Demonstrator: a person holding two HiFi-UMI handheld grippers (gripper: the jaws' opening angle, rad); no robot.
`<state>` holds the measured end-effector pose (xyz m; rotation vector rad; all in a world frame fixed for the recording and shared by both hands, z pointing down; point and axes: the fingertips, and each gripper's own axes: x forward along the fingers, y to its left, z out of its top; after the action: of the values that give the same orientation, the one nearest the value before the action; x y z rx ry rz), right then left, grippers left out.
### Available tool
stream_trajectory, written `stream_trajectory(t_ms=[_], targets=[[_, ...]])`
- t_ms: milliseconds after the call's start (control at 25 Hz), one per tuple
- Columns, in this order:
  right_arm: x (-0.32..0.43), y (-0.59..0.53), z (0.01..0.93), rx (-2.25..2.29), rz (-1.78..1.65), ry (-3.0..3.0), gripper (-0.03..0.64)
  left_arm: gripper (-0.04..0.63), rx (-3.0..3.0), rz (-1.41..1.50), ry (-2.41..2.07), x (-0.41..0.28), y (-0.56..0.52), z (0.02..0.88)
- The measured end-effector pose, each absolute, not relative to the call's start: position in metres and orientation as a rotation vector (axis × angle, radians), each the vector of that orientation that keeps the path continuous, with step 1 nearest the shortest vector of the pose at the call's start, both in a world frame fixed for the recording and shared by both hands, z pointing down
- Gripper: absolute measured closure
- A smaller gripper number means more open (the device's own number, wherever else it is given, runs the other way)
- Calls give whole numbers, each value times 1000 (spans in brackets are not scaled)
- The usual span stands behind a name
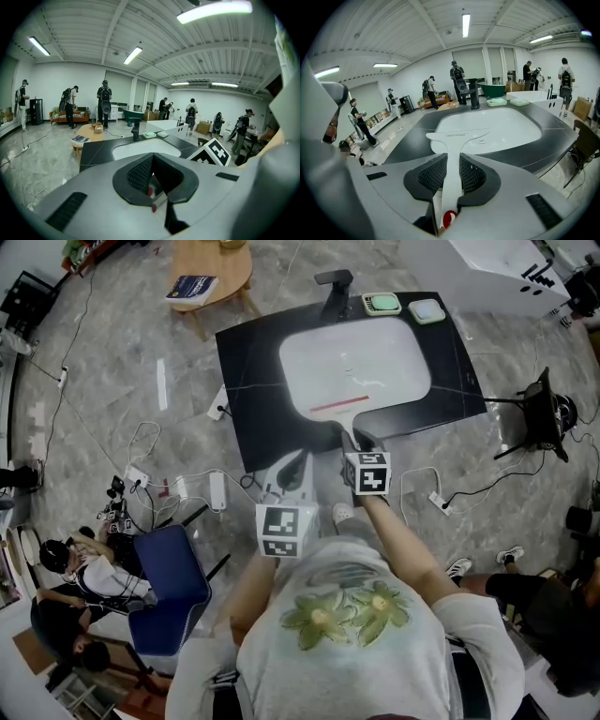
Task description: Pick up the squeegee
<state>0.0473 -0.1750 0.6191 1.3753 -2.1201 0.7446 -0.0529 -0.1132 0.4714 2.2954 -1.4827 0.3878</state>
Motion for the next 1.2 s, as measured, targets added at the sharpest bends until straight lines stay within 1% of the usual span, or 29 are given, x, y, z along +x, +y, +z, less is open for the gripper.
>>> stream_trajectory(t_ms=[760, 1200], targets=[[51, -164, 561, 1393, 752, -2258, 531, 586, 2311, 402, -1467, -42, -107, 468], [52, -145, 521, 1360, 642, -2372, 529, 586, 2327, 423, -1444, -28, -101, 466]])
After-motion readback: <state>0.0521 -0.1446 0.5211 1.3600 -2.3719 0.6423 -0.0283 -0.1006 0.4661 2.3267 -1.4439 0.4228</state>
